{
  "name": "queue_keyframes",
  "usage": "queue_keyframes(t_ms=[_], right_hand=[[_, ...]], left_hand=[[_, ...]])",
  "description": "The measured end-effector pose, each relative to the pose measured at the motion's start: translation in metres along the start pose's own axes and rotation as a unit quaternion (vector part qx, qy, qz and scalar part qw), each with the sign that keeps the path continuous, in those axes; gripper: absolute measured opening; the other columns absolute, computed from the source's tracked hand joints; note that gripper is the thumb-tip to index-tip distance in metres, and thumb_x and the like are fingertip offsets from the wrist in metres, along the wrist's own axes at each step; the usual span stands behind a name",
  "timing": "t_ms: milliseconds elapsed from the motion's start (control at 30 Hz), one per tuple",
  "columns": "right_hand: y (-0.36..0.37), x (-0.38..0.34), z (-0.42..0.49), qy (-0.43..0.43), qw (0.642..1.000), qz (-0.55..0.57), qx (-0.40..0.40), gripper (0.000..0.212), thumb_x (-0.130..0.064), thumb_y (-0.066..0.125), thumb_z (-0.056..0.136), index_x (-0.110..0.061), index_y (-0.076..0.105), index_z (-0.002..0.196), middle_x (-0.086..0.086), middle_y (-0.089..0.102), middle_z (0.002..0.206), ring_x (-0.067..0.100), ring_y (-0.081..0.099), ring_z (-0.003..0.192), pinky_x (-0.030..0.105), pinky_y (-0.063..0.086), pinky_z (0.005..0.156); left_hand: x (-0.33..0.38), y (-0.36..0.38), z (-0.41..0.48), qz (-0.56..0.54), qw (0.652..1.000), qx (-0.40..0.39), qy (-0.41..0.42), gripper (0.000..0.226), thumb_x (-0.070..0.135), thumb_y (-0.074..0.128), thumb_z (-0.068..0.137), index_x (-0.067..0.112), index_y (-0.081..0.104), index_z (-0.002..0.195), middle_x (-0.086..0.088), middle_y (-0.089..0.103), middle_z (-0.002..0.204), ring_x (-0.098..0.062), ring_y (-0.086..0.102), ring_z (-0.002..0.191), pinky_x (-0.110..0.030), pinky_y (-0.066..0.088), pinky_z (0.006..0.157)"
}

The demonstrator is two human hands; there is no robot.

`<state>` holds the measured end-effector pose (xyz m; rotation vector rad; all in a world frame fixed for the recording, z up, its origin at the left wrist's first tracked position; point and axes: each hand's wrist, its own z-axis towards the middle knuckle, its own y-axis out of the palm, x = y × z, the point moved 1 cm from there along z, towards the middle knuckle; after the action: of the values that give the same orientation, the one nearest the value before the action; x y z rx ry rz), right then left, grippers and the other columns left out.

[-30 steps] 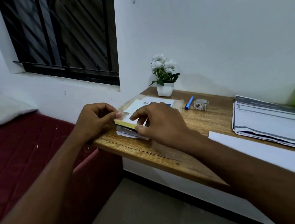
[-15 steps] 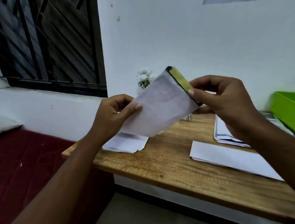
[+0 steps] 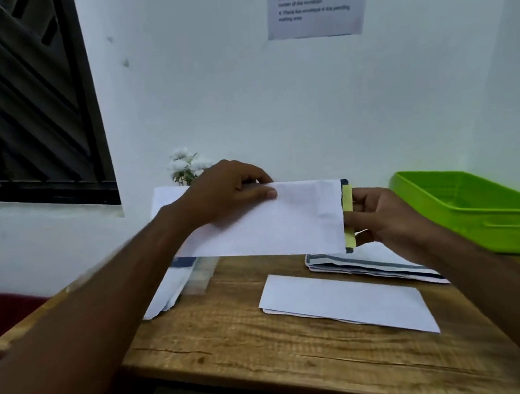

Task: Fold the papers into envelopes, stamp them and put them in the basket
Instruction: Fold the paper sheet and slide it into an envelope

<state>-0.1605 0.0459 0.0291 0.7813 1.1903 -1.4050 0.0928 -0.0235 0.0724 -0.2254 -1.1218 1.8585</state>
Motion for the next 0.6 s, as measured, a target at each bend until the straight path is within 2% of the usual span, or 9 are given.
queue_keyframes(t_ms=[67, 133, 200, 233, 333, 400, 500, 600], right_hand=[[-0.005, 0.007, 0.006, -0.005, 0.999, -0.008, 0.033, 0.023, -0.001, 0.067, 0.084, -0.016, 0.073, 0.101, 0.011, 0.075, 0.092, 0.026, 0.063, 0.070, 0.031, 0.055, 0.054], [-0.008, 0.013, 0.013, -0.008, 0.998, -0.004, 0.069, 0.024, 0.000, 0.068, 0.083, -0.016, 0.073, 0.101, 0.013, 0.075, 0.094, 0.028, 0.064, 0.071, 0.030, 0.054, 0.053], [-0.011, 0.022, 0.019, -0.016, 0.994, 0.003, 0.107, 0.023, -0.001, 0.069, 0.084, -0.014, 0.073, 0.102, 0.009, 0.076, 0.092, 0.026, 0.065, 0.069, 0.031, 0.054, 0.054], [-0.012, 0.026, 0.021, -0.022, 0.992, 0.004, 0.125, 0.023, -0.003, 0.070, 0.084, -0.012, 0.073, 0.105, 0.008, 0.076, 0.092, 0.024, 0.066, 0.068, 0.032, 0.053, 0.054], [-0.015, 0.038, 0.022, -0.035, 0.986, 0.013, 0.160, 0.026, -0.006, 0.070, 0.085, -0.011, 0.072, 0.111, 0.006, 0.076, 0.098, 0.017, 0.069, 0.070, 0.031, 0.053, 0.052], [-0.017, 0.044, 0.023, -0.031, 0.987, 0.019, 0.159, 0.023, -0.007, 0.069, 0.086, -0.016, 0.073, 0.107, 0.003, 0.076, 0.096, 0.016, 0.070, 0.072, 0.032, 0.054, 0.051], [-0.019, 0.049, 0.024, -0.032, 0.987, -0.004, 0.160, 0.019, -0.005, 0.068, 0.087, -0.022, 0.073, 0.094, -0.005, 0.076, 0.081, 0.013, 0.069, 0.064, 0.030, 0.055, 0.051], [-0.018, 0.054, 0.025, -0.035, 0.985, -0.023, 0.168, 0.025, 0.000, 0.068, 0.086, -0.024, 0.072, 0.085, -0.011, 0.073, 0.071, 0.011, 0.064, 0.052, 0.027, 0.053, 0.045]], left_hand=[[-0.003, 0.017, 0.013, 0.123, 0.992, 0.012, 0.024, 0.059, 0.073, 0.051, 0.074, 0.029, 0.065, 0.111, 0.010, 0.069, 0.103, -0.009, 0.063, 0.096, -0.027, 0.042, 0.079], [-0.002, 0.037, 0.018, 0.231, 0.972, 0.007, 0.053, 0.093, 0.088, 0.044, 0.061, 0.028, 0.047, 0.133, 0.006, 0.059, 0.121, -0.013, 0.055, 0.112, -0.035, 0.033, 0.094], [-0.001, 0.057, 0.022, 0.288, 0.954, 0.001, 0.084, 0.118, 0.092, 0.046, 0.052, 0.021, 0.029, 0.145, 0.001, 0.048, 0.133, -0.018, 0.045, 0.121, -0.046, 0.024, 0.104], [-0.003, 0.065, 0.023, 0.302, 0.948, 0.004, 0.099, 0.122, 0.090, 0.049, 0.051, 0.017, 0.025, 0.147, -0.002, 0.045, 0.136, -0.020, 0.043, 0.123, -0.050, 0.021, 0.107], [-0.005, 0.080, 0.028, 0.324, 0.937, 0.032, 0.129, 0.114, 0.076, 0.054, 0.058, 0.012, 0.025, 0.148, -0.007, 0.045, 0.136, -0.025, 0.043, 0.123, -0.055, 0.019, 0.109], [-0.008, 0.088, 0.030, 0.322, 0.936, 0.047, 0.136, 0.107, 0.068, 0.054, 0.060, 0.013, 0.027, 0.147, -0.007, 0.046, 0.134, -0.025, 0.044, 0.122, -0.054, 0.020, 0.109], [-0.013, 0.101, 0.026, 0.297, 0.943, 0.049, 0.141, 0.104, 0.063, 0.061, 0.059, 0.015, 0.030, 0.146, -0.005, 0.047, 0.132, -0.024, 0.044, 0.120, -0.050, 0.021, 0.107], [-0.015, 0.102, 0.027, 0.284, 0.945, 0.049, 0.153, 0.098, 0.059, 0.062, 0.060, 0.016, 0.035, 0.143, -0.005, 0.050, 0.130, -0.024, 0.045, 0.116, -0.047, 0.025, 0.103]])
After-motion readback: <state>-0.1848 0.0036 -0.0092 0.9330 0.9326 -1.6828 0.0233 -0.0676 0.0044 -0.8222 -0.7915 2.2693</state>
